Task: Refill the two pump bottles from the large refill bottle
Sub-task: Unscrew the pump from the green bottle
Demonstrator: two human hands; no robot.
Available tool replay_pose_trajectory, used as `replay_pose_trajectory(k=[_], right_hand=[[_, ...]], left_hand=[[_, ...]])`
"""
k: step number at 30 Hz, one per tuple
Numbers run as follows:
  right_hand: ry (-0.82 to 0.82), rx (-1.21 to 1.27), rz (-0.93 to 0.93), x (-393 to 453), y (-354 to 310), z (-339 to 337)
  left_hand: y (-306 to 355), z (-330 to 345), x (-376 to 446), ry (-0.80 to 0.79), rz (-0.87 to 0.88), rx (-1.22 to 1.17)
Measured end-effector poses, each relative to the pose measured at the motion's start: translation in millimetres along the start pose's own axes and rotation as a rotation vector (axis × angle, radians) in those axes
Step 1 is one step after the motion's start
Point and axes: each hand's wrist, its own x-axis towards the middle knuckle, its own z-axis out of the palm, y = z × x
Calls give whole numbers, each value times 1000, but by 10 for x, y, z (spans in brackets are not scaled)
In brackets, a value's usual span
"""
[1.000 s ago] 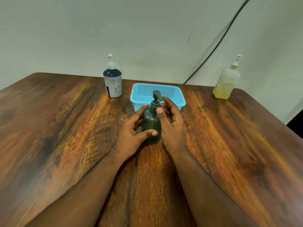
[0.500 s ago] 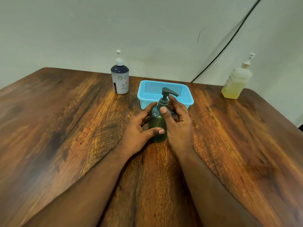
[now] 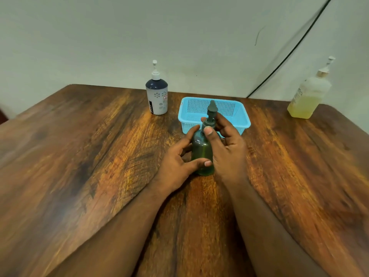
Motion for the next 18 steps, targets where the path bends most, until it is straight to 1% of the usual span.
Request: replay_pose_trajectory(k=[2,4,7,9,11,14,16,18], right_hand=[[-80,-43,-13,11,35,-16],[-108,-104,2,9,57,0],[6,-169,-61,1,38,10],[54,-255,-112,9,-3,1],[61,-244,-100,17,-66,-10],[61,-118,-13,46,-238,-26],[37,-156,-31,93,-370,-78],[-10,-244,-60,140,-490,-125]], left_hand=[[-13,-25,-5,21,-4,6],[-22,-38,-3,36,-3,48],[-10,-18,9,29,20,143],[4,-9,11,27,28,162],[6,-20,8,16,16,132],[26,-37,-3,-7,-16,102],[44,-26,-6,-10,-27,94],[46,-12,-17,-1,-19,95]])
